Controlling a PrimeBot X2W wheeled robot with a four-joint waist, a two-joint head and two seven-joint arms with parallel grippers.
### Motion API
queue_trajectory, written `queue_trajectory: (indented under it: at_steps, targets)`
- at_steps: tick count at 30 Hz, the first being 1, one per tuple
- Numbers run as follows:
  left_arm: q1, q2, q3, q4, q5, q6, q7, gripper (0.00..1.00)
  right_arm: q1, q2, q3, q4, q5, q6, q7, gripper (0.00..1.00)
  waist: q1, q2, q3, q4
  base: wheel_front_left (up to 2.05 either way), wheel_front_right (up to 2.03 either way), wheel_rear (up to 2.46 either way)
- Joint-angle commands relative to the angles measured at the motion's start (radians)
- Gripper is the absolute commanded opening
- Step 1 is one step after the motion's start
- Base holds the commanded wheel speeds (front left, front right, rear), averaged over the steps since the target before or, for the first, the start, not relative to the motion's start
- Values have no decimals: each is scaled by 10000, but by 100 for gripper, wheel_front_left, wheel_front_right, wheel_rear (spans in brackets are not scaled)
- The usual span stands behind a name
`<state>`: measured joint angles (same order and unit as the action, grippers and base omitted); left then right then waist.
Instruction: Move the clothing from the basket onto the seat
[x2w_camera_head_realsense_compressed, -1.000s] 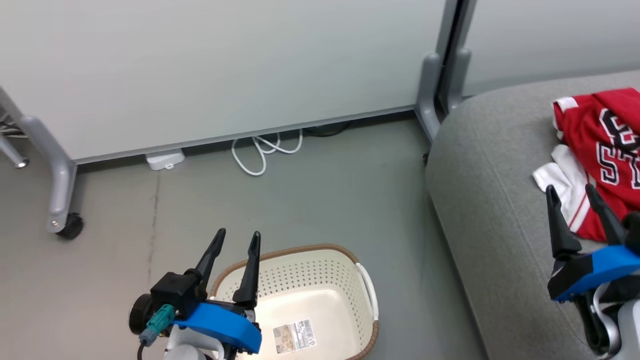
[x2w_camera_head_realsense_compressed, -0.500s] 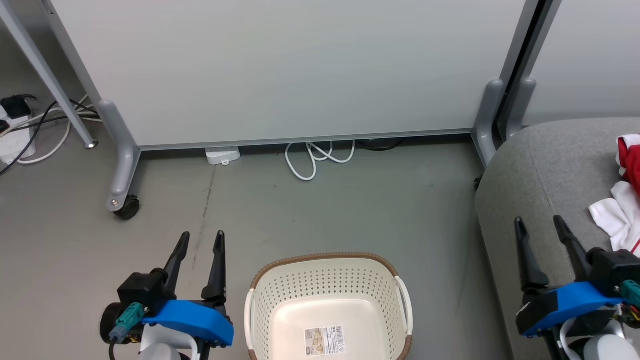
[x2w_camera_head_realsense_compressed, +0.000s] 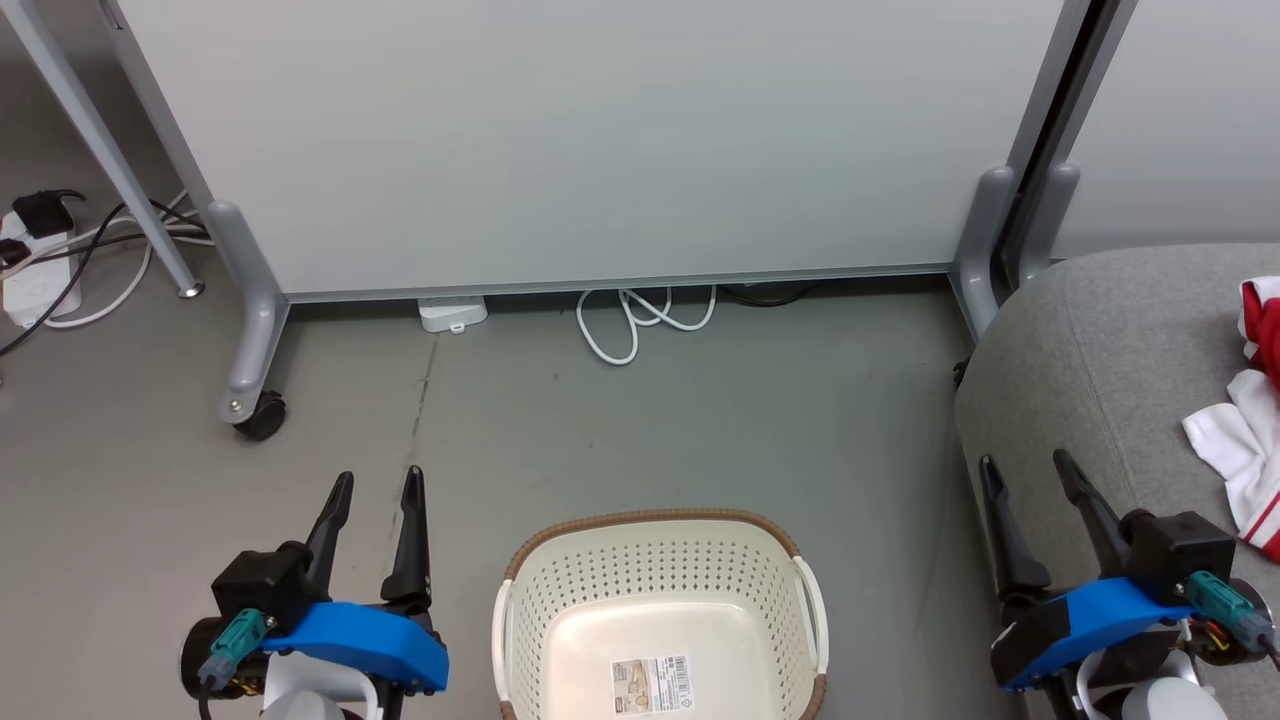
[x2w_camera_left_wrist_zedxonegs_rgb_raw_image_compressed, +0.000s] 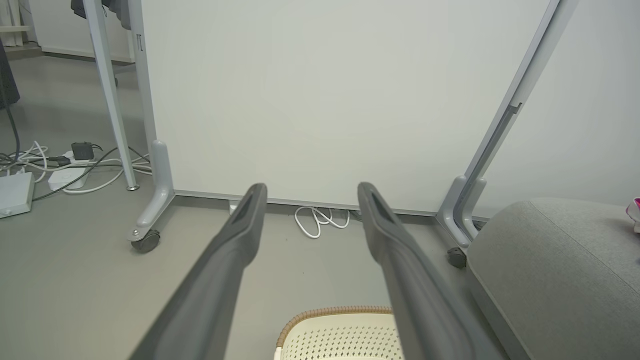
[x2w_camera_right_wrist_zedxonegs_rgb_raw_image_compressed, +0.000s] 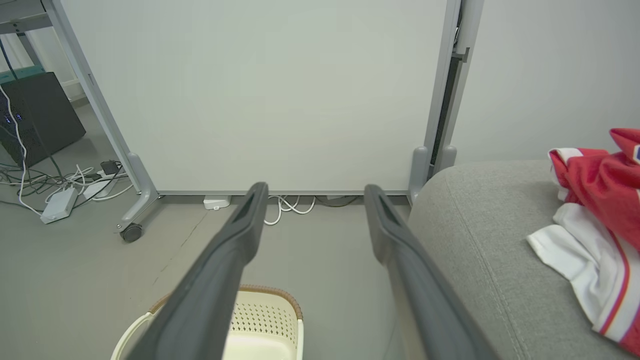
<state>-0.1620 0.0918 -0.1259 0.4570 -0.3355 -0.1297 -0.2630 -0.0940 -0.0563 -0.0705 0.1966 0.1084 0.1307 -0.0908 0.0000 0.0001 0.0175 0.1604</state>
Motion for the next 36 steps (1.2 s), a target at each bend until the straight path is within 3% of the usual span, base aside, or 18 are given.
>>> queue_trajectory:
  at_steps: [1, 15, 16, 24, 36]
  targets:
    - [33, 18, 86, -8, 67, -10, -25, 100, -55, 36, 54, 103, 92, 1, -98, 100, 0, -1, -19, -49, 0, 0, 0]
    - [45, -124, 100, -80, 60, -10, -25, 100, -204, 61, 130, 393, 181, 1, -235, 100, 0, -1, 93, -123, 0, 0, 0]
    - [121, -107, 113, -33, 75, 0, 2, 0, -63, 33, 127, 412, 104, 0, -205, 0, 0, -1, 96, -124, 0, 0, 0]
    - [812, -229, 123, 583, -47, 0, 89, 0, 289, 84, 113, 1165, 144, 0, -115, 0, 1, -1, 98, -139, 0, 0, 0]
    - [748, -257, 500, 137, -2095, -2, 687, 0, 196, 78, 5, 1054, 2543, 0, 251, 0, 1, -1, 75, -279, 0, 0, 0]
